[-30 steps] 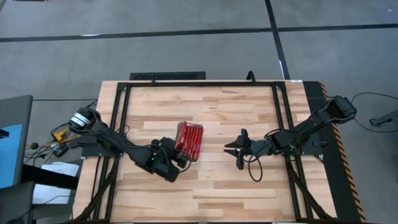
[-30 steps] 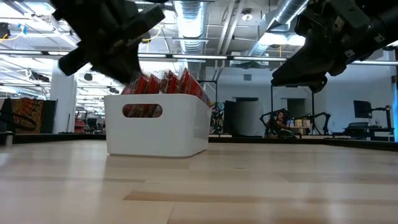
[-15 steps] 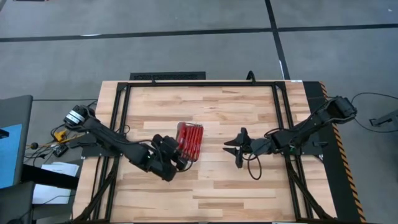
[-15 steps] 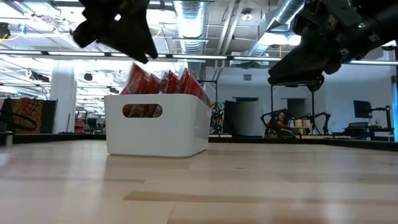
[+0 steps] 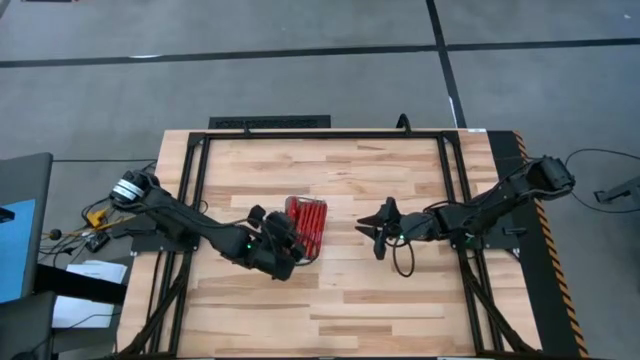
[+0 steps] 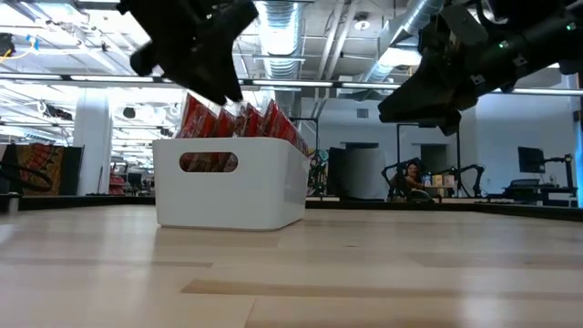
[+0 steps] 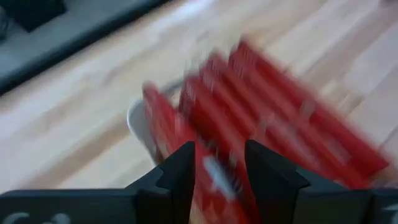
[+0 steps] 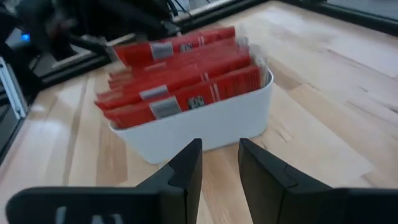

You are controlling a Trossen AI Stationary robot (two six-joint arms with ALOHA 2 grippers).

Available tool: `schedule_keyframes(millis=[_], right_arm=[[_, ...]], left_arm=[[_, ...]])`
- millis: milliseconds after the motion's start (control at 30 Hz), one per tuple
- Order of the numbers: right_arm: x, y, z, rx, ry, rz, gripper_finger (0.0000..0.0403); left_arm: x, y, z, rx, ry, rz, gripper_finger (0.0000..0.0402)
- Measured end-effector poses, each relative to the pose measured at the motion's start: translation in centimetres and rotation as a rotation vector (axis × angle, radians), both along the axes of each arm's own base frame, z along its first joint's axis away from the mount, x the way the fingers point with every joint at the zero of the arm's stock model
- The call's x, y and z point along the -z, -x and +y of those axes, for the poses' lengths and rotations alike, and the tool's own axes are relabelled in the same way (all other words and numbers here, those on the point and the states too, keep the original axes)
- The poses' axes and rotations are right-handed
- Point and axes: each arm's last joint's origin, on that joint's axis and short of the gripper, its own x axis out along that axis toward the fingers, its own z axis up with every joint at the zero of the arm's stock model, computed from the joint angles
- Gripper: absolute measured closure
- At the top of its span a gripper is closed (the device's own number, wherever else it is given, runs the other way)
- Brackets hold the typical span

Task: Sort popcorn bags into baskets
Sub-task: Put the red popcorn bag into the white bin, then return to Home Position

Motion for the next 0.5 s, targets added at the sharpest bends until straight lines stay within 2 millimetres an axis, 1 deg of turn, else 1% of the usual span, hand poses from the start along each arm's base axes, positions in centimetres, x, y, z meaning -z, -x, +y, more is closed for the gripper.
schedule_keyframes(millis=[100, 267, 367, 500], right_arm=[[-0.2, -0.1, 0.0, -0.006, 0.008, -0.022, 0.0275], [-0.3, -0.1, 0.0, -0.012, 0.027, -0.026, 0.0276], [-0.3, -0.2, -0.1, -0.006, 0.030, -0.026, 0.0278], [-0.2, -0.2, -0.8, 0.018, 0.039, -0.017, 0.0280]], left_arm=[[1.5, -0.2, -0.1, -0.023, 0.022, 0.039, 0.0272], [2.4, -0.4, -0.2, -0.042, 0.055, 0.050, 0.0272], [2.0, -0.4, -0.3, -0.032, 0.054, 0.048, 0.0272], [-0.5, -0.3, -0.5, 0.014, 0.009, 0.026, 0.0272]])
